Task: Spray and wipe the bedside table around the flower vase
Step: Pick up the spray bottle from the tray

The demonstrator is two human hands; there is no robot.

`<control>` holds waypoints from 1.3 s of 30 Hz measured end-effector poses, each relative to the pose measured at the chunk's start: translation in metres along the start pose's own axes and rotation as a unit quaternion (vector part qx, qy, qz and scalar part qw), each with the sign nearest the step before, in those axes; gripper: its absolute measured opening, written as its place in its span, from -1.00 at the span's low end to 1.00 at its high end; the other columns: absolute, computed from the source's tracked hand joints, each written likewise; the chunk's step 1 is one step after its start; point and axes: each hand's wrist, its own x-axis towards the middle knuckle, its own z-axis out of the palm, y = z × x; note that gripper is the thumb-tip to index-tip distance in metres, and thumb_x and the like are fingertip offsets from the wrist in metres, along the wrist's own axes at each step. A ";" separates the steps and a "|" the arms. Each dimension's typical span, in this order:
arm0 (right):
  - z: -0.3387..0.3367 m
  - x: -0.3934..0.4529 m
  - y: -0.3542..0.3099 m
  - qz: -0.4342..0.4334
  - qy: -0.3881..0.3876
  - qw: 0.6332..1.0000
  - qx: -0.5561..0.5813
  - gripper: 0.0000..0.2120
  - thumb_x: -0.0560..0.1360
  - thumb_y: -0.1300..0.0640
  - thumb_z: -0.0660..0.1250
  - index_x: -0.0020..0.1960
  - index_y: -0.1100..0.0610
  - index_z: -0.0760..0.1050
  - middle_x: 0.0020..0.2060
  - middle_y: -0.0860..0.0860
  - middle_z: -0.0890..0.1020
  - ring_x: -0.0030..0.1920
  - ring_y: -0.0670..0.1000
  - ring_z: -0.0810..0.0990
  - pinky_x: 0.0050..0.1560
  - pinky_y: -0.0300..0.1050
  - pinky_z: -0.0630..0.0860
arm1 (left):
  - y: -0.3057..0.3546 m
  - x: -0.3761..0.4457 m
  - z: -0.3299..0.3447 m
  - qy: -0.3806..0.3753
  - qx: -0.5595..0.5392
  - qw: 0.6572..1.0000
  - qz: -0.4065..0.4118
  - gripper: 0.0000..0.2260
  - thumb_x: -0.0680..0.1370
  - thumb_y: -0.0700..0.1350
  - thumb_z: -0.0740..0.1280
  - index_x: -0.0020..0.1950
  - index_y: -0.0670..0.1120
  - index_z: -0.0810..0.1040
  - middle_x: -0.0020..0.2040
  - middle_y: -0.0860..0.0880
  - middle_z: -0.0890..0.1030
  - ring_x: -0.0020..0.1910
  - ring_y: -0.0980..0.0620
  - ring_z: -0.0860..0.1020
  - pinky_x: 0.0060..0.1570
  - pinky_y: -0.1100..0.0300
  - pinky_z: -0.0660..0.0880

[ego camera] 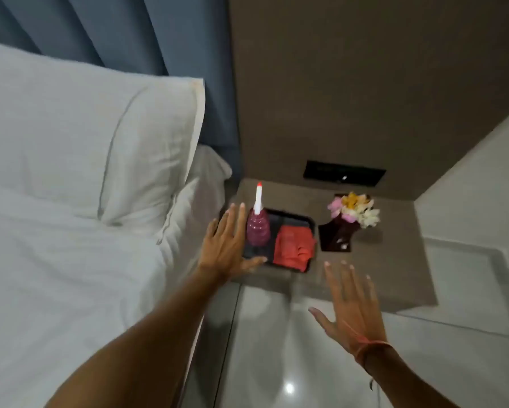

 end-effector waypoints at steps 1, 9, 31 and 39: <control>0.019 0.001 0.003 0.015 -0.027 0.999 0.009 -0.09 0.43 -0.47 0.05 0.61 0.04 0.09 0.54 0.23 0.31 0.51 0.28 0.31 0.45 0.35 0.27 | 0.000 0.015 0.013 -0.010 -0.028 1.000 -0.005 0.15 0.37 0.57 0.14 0.66 -0.15 -0.21 0.70 -0.18 -0.05 0.68 -0.14 0.06 0.61 -0.15 0.17; 0.119 0.026 0.046 0.084 -0.014 0.996 -0.033 -0.06 0.41 -0.45 0.08 0.61 0.09 0.08 0.49 0.26 0.36 0.49 0.27 0.33 0.45 0.33 0.28 | -0.011 0.107 0.105 0.020 -0.313 0.947 -0.072 0.08 0.44 0.29 0.46 0.67 -0.12 -0.12 0.69 -0.14 0.08 0.64 -0.16 0.17 0.59 -0.16 0.23; 0.111 0.048 0.118 0.186 0.037 0.982 0.023 -0.13 0.49 -0.36 0.16 0.59 0.14 0.02 0.50 0.28 0.31 0.47 0.26 0.37 0.43 0.29 0.36 | 0.121 0.047 0.128 0.008 -0.432 0.897 0.092 -0.81 0.64 -0.13 0.34 0.01 -0.25 0.64 -0.34 -0.11 0.61 -0.50 -0.04 0.54 -0.50 0.14 0.46; 0.115 0.029 0.135 0.168 0.029 0.985 0.018 -0.16 0.50 -0.33 0.18 0.58 0.15 0.09 0.49 0.26 0.35 0.45 0.24 0.39 0.42 0.23 0.39 | 0.156 0.016 0.159 -0.009 -0.397 0.915 0.075 -0.76 0.64 -0.06 0.33 -0.11 -0.20 0.60 -0.33 -0.23 0.58 -0.39 -0.24 0.56 -0.36 -0.14 0.54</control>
